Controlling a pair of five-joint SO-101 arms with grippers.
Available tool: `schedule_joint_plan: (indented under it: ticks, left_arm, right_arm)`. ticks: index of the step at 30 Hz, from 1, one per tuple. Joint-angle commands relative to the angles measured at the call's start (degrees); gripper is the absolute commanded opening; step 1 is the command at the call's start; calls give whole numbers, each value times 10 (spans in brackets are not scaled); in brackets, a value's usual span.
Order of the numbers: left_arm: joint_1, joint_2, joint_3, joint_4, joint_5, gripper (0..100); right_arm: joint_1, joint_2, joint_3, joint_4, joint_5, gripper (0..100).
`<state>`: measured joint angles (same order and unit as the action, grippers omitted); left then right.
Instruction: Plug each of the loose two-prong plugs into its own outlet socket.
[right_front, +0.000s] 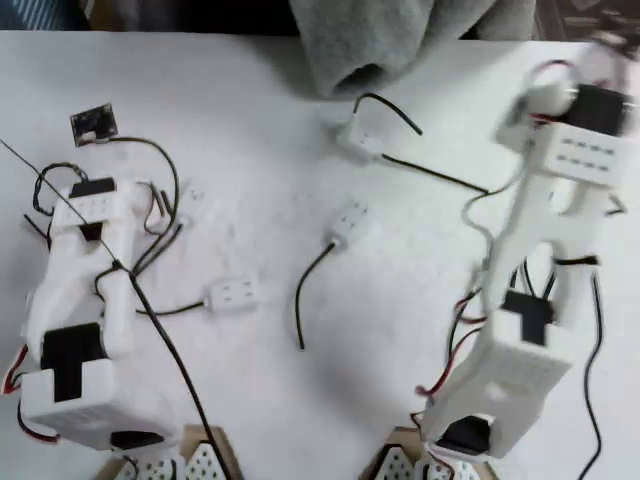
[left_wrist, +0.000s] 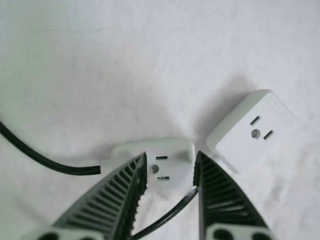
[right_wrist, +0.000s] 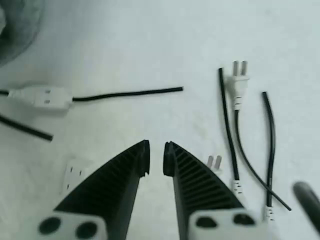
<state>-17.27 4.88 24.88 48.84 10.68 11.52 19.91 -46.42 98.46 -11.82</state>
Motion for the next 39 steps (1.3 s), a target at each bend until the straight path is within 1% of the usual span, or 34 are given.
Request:
schedule_joint_plan:
  ticks: [1, 3, 6, 8, 11, 15, 16, 20, 23, 26, 28, 29, 30, 31, 33, 37, 39]
  left_arm:
    - [0, -29, -4, -7, 6, 169]
    - [0, -29, -4, -7, 6, 169]
    - [0, -29, -4, -8, 6, 169]
    - [0, -29, -4, -9, 6, 169]
    - [1, -29, -4, -10, 6, 169]
    - [1, -29, -4, -10, 6, 169]
    - [1, -29, -4, -10, 6, 169]
    - [1, -29, -4, -10, 6, 169]
    - [1, -29, -4, -10, 6, 169]
    - [1, -29, -4, -10, 6, 169]
    - [1, -29, -4, -10, 6, 169]
    - [1, -29, -4, -10, 6, 169]
    - [1, -29, -4, -10, 6, 169]
    - [1, -29, -4, -10, 6, 169]
    - [1, -29, -4, -10, 6, 169]
    - [1, -29, -4, -10, 6, 169]
    - [1, -29, -5, -10, 6, 169]
  right_arm:
    - [-29, -59, 76, -26, 4, 66]
    - [-6, -54, 105, -65, 5, 115]
    - [51, -21, 141, -145, 5, 227]
    - [80, 15, 155, -180, 5, 291]
    - [100, 86, 156, -202, 5, 327]
    - [101, 181, 130, -221, 10, 317]
    - [101, 204, 118, -224, 27, 313]
    - [102, 295, 51, -250, 135, 280]
    - [118, 358, -13, -258, 186, 226]
    - [131, 415, -79, -254, 226, 118]
    - [132, 442, -119, -234, 251, 15]
    - [132, 451, -139, -217, 258, 15]
    - [131, 458, -159, -193, 260, 39]
    - [129, 461, -179, -167, 259, 43]
    - [119, 462, -226, -116, 259, 13]
    - [94, 462, -341, 1, 259, 18]
    - [87, 461, -388, 6, 259, 18]
